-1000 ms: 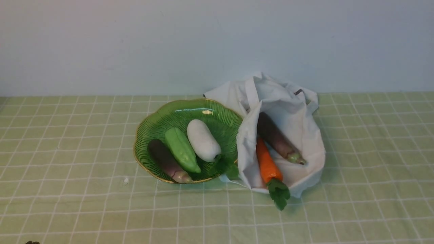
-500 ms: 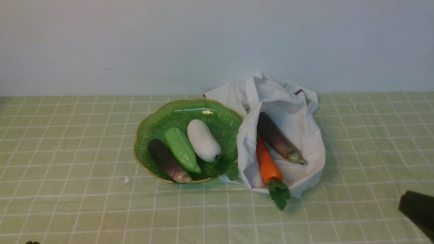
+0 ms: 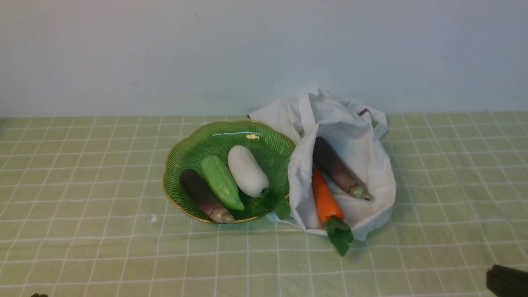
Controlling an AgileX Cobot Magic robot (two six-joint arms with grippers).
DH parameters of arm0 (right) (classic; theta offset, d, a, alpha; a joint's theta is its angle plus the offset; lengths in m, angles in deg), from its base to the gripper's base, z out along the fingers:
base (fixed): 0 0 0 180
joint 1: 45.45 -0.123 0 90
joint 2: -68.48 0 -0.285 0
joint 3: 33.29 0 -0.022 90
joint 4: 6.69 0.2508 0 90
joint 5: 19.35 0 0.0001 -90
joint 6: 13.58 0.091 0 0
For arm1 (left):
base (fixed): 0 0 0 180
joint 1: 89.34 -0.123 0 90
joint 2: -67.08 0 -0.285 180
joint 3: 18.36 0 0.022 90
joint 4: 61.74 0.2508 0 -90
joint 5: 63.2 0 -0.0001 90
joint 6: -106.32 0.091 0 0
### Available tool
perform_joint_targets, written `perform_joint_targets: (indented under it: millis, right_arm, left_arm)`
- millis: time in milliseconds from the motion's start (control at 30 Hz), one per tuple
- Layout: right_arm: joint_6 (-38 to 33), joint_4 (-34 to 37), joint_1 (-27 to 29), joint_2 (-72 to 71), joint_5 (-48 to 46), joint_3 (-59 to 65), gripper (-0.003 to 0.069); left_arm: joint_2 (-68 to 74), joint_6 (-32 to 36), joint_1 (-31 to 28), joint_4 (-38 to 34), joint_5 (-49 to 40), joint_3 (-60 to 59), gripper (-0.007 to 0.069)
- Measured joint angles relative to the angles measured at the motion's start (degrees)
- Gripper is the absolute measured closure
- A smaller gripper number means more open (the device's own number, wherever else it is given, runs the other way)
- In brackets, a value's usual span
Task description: Take vegetables from bag on green coffee tablecloth place on plate.
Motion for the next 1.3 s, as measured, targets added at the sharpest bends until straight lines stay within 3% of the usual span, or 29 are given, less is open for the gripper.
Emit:
perform_joint_targets:
  millis: [67, 333, 600, 1300]
  right_arm:
    - [-0.05, 0.00, 1.01, -2.70, 1.65, 2.38, 0.0673]
    - [-0.15, 0.23, 16.51, -15.30, 6.45, 12.40, 0.0673]
    - [-0.15, 0.48, 27.59, -17.79, 6.81, 16.97, 0.0673]
    - [-0.15, 0.82, 32.96, -17.79, 7.71, 18.34, 0.0673]
  left_arm:
    - [0.00, 0.00, 0.00, 0.00, 0.00, 0.00, 0.0629]
    - [0.00, 0.00, 0.00, 0.00, 0.00, 0.00, 0.0629]
    - [0.00, 0.00, 0.00, 0.00, 0.00, 0.00, 0.0629]
    - [0.00, 0.00, 0.00, 0.00, 0.00, 0.00, 0.0629]
